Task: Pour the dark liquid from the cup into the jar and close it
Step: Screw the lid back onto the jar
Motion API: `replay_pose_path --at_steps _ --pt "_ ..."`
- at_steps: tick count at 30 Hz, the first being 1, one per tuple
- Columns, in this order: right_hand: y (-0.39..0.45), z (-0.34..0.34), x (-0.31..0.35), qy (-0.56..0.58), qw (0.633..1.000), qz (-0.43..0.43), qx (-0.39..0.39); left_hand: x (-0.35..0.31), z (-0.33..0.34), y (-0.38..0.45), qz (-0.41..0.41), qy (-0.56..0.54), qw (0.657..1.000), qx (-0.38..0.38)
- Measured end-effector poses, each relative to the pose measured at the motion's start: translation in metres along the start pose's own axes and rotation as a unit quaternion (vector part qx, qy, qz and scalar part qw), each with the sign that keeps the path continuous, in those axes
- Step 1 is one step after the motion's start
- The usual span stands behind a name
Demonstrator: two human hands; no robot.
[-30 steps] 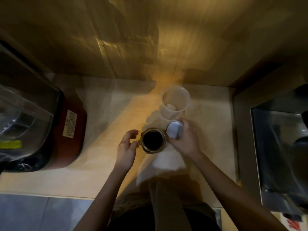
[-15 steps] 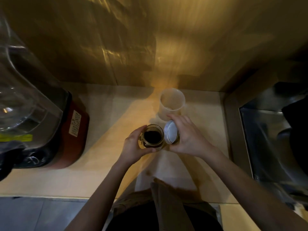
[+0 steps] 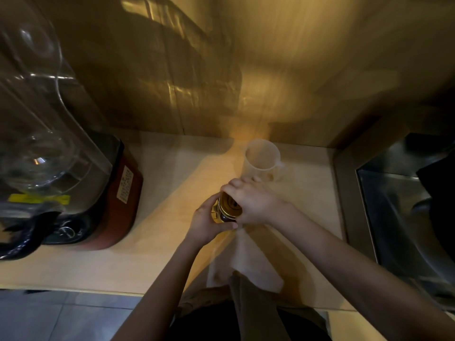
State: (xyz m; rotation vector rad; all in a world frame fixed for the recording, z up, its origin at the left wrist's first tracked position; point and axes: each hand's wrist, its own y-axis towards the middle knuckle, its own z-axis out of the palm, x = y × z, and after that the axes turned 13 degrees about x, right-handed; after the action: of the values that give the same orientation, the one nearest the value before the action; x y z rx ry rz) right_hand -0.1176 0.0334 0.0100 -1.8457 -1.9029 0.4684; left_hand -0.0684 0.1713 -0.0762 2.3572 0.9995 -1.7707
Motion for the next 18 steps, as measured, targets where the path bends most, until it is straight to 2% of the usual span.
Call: replay_pose_path --at_steps 6,12,18 --pt "-0.002 -0.005 0.006 0.013 0.999 0.047 -0.002 0.002 0.002 0.0 -0.001 -0.006 1.0 0.003" --pt "-0.004 -0.004 0.014 0.096 0.987 0.122 -0.044 0.001 0.0 0.0 -0.001 -0.01 1.0 -0.002" --pt "-0.007 0.0 0.009 0.183 0.969 0.164 -0.03 0.003 0.001 0.0 -0.002 -0.007 1.0 -0.005"
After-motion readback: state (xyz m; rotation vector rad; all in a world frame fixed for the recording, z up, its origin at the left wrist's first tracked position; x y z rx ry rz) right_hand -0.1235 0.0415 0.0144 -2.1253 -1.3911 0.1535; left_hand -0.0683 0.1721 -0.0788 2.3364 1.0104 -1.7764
